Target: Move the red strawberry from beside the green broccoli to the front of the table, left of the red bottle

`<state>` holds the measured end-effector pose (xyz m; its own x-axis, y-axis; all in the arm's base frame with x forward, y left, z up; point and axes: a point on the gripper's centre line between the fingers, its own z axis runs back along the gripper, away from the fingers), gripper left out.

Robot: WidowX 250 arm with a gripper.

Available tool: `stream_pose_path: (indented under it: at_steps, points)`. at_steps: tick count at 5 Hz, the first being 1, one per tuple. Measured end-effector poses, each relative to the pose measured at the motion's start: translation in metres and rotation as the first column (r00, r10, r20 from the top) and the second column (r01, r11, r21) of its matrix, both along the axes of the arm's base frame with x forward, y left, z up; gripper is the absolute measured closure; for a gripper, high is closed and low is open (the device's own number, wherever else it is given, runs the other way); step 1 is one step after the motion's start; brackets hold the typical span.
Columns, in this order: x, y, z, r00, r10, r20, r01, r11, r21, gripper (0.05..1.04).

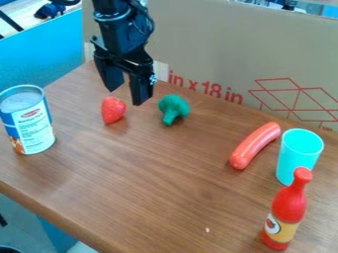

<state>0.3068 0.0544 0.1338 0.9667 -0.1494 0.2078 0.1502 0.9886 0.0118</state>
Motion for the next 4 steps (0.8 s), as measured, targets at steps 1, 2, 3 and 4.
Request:
stream_pose_path:
  at_steps: [1, 2, 3, 4]
  points:
    - [-0.001, -0.001, -0.01, 1.0, -0.003, -0.03, 0.002, 1.0, -0.007, 0.078]
    - [0.002, 0.018, -0.018, 1.0, 0.006, -0.009, -0.006, 1.0, -0.012, 0.078]
    - [0.007, 0.034, -0.021, 0.998, 0.044, 0.038, -0.042, 0.998, -0.049, 0.078]
    - [0.011, 0.047, -0.031, 0.995, 0.091, 0.051, -0.089, 0.995, -0.04, 0.078]
